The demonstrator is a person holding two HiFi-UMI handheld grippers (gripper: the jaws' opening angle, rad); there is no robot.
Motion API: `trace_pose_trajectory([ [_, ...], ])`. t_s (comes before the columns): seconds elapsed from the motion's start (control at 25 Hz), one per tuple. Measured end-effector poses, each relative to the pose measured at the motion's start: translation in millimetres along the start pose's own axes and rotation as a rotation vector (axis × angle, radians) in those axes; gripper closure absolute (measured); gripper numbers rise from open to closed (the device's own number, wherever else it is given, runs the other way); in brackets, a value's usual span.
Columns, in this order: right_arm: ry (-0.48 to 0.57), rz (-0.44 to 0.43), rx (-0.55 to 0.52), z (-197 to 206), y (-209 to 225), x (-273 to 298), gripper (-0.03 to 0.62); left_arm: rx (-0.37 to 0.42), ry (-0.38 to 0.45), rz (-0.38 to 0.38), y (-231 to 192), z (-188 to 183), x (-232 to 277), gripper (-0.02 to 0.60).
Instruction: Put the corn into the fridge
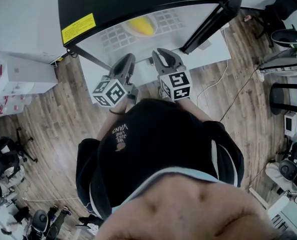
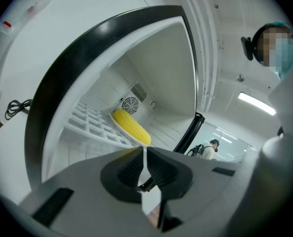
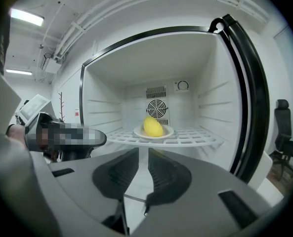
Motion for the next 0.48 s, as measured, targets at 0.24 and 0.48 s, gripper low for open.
trace_pose_trajectory([
  [0.24, 0.015, 0.023, 0.018, 1.3, -5.6, -6.5, 0.559, 0.028, -0.028, 0.011, -0.4, 4.3, -3.9, 0.548],
  [0.48, 0.031, 0.055, 0.017, 2.3, -9.9, -15.9, 0.580, 0.045, -0.043, 0.037, 2.0, 6.8, -8.4, 0.549],
])
Point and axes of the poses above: the fingertips, and each gripper's own axes: x forward along the fingers, y to its right, z out of its underside, the point moved 2 cm from there along -x, backward along the fingers, and after that the axes turned 14 degrees about -y, right-handed, at the moved point
